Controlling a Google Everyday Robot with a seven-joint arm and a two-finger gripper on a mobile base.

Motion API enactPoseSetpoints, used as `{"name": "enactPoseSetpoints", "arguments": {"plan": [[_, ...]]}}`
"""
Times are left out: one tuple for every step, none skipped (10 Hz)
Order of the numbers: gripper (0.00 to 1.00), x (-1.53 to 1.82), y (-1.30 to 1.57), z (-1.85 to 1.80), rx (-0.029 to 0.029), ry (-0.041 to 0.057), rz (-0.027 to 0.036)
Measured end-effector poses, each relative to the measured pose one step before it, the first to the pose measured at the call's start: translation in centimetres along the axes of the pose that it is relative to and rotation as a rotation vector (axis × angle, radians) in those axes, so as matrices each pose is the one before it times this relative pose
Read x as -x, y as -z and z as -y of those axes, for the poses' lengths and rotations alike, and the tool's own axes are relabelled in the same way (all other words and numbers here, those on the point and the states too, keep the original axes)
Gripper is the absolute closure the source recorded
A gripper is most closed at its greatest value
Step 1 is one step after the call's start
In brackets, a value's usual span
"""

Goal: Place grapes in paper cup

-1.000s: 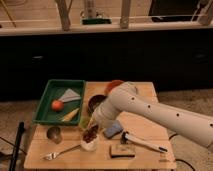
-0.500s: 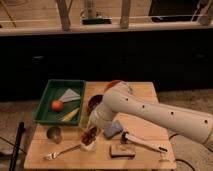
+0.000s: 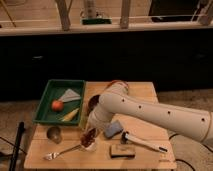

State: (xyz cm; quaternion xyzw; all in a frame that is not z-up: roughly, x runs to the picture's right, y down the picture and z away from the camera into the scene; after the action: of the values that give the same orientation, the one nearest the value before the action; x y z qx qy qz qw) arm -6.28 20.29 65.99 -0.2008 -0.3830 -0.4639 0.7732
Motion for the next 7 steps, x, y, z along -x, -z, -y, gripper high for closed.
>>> {"name": "enactPoseSetpoints", "arguments": {"plan": [[0.82,-0.034,0.017,-0.216,0.01313,-0.00552,-0.00013],[0.72,0.036,-0.039,0.07,0.00673,0.0012,0.00084],[0.61,-0.037,0.014,-0.022,0.00114,-0.00137,0.00051],[0.49,-0.103,0.024,-0.145,0.0021,-0.00348,0.00012],[0.43,-0.001,-0.053,-0.012,0.00129,-0.00013,0.00206],[0.32,-0.014,-0.05,0.097,0.00056,0.00215,0.00249],[0.23,-0.079,-0.009,-0.054,0.00117,-0.00007,0.00175]]}}
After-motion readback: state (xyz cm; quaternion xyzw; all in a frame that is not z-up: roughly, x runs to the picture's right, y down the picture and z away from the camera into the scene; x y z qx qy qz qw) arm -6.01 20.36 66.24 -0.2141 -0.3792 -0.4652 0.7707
